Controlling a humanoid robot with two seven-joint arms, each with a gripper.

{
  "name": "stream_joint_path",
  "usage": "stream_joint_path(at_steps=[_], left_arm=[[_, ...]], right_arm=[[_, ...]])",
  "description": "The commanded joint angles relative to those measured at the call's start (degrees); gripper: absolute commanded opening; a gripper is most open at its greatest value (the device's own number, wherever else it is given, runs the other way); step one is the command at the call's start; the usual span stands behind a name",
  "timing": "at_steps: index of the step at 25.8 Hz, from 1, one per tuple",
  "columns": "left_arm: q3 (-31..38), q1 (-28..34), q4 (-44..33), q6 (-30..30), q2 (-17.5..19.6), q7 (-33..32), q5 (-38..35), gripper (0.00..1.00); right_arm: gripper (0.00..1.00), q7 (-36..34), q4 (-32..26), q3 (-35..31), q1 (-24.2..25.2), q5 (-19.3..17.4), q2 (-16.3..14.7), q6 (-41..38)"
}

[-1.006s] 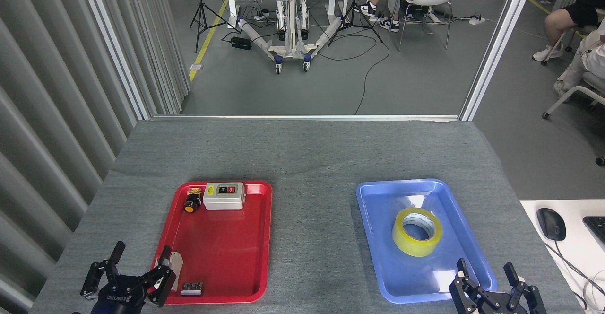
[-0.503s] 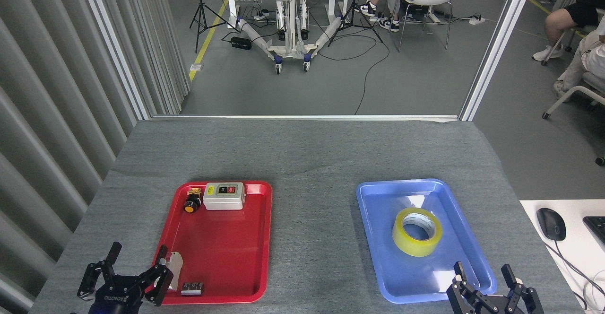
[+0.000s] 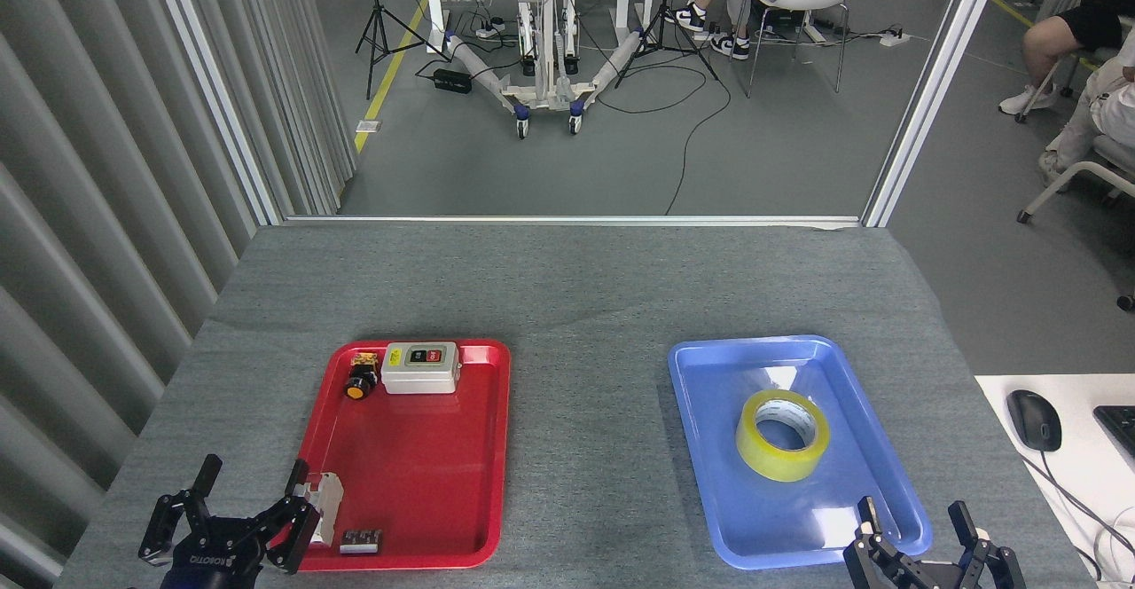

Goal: Place and move tape with both arms

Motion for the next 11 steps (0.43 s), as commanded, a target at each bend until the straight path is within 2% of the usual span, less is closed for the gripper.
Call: stream_joint_path(at_steps=[1,11], left_arm=[[0.03,0.07,-0.14,0.0,-0.08,-0.08,-0.07,1.0],[0.03,0.07,-0.23,0.0,-0.17,-0.08,0.02,1.0]], right_arm=[[0.99,-0.01,0.08,0.03,0.12,0.0,0.0,0.04],[0.99,-0.01,0.08,-0.05,0.12,-0.09,0.0,0.04]])
